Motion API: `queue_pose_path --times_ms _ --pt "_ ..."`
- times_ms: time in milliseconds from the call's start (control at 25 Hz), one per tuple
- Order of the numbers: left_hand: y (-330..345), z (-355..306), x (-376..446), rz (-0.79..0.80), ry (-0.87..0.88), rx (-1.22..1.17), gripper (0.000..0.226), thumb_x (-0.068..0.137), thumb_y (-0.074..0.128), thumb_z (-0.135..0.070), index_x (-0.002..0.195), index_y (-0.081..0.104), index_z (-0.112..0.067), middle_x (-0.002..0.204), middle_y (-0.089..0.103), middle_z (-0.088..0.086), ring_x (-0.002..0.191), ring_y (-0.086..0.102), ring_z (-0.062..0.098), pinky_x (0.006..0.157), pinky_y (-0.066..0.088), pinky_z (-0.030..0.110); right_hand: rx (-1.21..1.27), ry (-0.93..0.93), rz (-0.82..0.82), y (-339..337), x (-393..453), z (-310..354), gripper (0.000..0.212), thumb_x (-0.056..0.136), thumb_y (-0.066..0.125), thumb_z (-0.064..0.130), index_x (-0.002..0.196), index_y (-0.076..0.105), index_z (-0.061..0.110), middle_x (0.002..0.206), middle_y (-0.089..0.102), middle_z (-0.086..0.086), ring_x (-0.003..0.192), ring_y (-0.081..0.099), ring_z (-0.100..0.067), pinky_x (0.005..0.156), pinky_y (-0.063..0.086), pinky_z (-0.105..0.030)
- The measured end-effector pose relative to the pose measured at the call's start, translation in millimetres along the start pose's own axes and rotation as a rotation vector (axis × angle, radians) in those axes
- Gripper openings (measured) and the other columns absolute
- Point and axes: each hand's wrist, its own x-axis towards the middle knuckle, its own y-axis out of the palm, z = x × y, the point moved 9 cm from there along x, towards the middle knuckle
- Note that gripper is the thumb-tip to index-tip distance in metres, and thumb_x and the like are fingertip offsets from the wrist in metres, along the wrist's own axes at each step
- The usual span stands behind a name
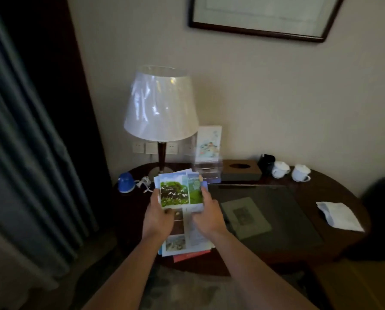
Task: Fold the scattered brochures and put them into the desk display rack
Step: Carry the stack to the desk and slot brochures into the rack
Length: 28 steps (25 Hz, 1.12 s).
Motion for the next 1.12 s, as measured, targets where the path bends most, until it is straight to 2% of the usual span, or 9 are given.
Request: queue_pose_path --times_ms 120,280,520,720,840,960,1040,1120 --pt "74.4 -27.4 11.3 0.092 -0.007 0.038 0.065 0.089 0.056 -0.013 0.141 0.033 -0.044 0.122 0.057 -0.008 0.098 0.054 0.010 0.069 0.040 0.024 0.042 0.052 -0.033 -55.9 23.1 -48.9 0.090 0.090 0.063 0.015 0.160 0.013 0.039 0.136 0.051 -0.008 0.119 0.058 -0.027 0.102 0.049 -0.045" --pt "128.4 -34.9 36.1 0.172 -0.018 0.075 0.062 0.089 0.054 -0.011 0.137 0.034 -0.044 0.119 0.063 -0.004 0.097 0.062 0.015 0.069 0.045 0.028 0.081 0.092 -0.050 -81.5 59.9 -83.2 0.088 0.091 0.062 0.014 0.160 0.013 0.038 0.136 0.053 -0.009 0.116 0.059 -0.028 0.099 0.051 -0.045" --pt "178.9 -18.4 111.4 0.211 -0.059 0.137 0.065 0.091 0.056 -0.012 0.144 0.032 -0.041 0.118 0.062 -0.007 0.088 0.059 0.007 0.057 0.039 0.018 0.106 0.138 -0.012 -74.5 143.8 -111.3 0.088 0.091 0.063 0.018 0.160 0.012 0.038 0.135 0.052 -0.007 0.113 0.060 -0.026 0.099 0.051 -0.049" --pt "212.3 11.2 158.9 0.266 -0.136 0.159 0.066 0.091 0.055 -0.011 0.144 0.031 -0.043 0.112 0.064 -0.007 0.082 0.061 0.003 0.055 0.042 0.019 0.118 0.232 0.038 -51.4 200.0 -141.7 0.091 0.088 0.061 0.014 0.157 0.011 0.046 0.129 0.055 -0.006 0.108 0.062 -0.024 0.092 0.056 -0.050" --pt "225.5 48.2 159.2 0.276 -0.225 0.167 0.066 0.090 0.054 -0.011 0.144 0.031 -0.041 0.108 0.064 -0.009 0.079 0.062 0.002 0.055 0.043 0.019 0.073 0.288 0.116 -25.0 212.8 -167.8 0.092 0.089 0.060 0.016 0.157 0.006 0.048 0.129 0.051 -0.005 0.097 0.063 -0.018 0.083 0.059 -0.044" --pt "244.0 91.0 153.1 0.291 -0.323 0.180 0.068 0.090 0.053 -0.010 0.147 0.031 -0.040 0.107 0.065 -0.007 0.081 0.061 0.002 0.059 0.047 0.022 0.004 0.338 0.186 -1.1 222.9 -201.1 0.092 0.091 0.059 0.018 0.154 0.003 0.053 0.135 0.041 -0.005 0.091 0.063 -0.016 0.075 0.061 -0.039" --pt "257.7 114.2 149.2 0.285 -0.384 0.189 0.069 0.089 0.053 -0.010 0.148 0.031 -0.039 0.113 0.065 -0.002 0.088 0.064 0.010 0.069 0.053 0.029 -0.026 0.360 0.234 11.9 227.7 -222.2 0.091 0.091 0.058 0.020 0.154 0.002 0.054 0.139 0.040 -0.007 0.089 0.065 -0.016 0.067 0.061 -0.034" --pt "268.3 127.6 143.9 0.292 -0.415 0.231 0.069 0.089 0.054 -0.012 0.149 0.030 -0.038 0.120 0.062 0.003 0.097 0.063 0.018 0.080 0.056 0.038 -0.060 0.377 0.273 19.6 228.2 -238.2 0.088 0.092 0.057 0.022 0.154 0.002 0.052 0.137 0.042 -0.007 0.091 0.065 -0.016 0.068 0.061 -0.034"
